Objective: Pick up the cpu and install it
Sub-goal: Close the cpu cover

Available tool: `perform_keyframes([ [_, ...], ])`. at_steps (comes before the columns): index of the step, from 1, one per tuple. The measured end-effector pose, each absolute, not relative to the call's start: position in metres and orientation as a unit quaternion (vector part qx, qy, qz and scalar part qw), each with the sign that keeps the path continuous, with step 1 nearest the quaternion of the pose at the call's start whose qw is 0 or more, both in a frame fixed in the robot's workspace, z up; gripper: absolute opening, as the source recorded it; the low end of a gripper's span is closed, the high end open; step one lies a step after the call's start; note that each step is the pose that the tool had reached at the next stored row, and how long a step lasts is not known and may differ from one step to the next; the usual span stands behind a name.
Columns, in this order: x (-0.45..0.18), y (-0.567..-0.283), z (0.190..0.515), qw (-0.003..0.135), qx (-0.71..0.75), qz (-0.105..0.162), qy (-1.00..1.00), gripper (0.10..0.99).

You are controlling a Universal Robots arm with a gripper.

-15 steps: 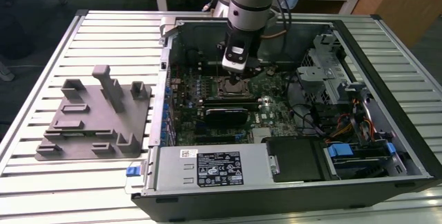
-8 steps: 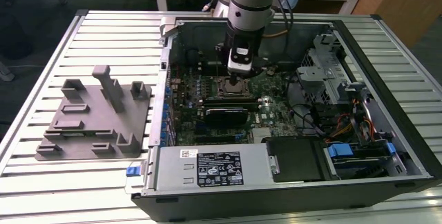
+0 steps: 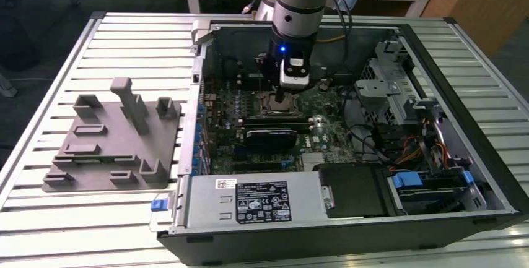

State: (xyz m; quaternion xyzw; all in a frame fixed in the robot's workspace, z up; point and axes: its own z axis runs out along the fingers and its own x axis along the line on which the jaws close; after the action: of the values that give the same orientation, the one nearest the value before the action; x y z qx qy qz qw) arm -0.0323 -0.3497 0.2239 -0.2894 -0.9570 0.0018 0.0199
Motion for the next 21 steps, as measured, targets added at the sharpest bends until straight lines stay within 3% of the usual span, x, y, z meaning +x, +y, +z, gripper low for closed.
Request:
perform_keyframes([
  [21, -0.0323, -0.3497, 0.2232, 0.019, -0.102, 0.006, -0.995, 0.106],
])
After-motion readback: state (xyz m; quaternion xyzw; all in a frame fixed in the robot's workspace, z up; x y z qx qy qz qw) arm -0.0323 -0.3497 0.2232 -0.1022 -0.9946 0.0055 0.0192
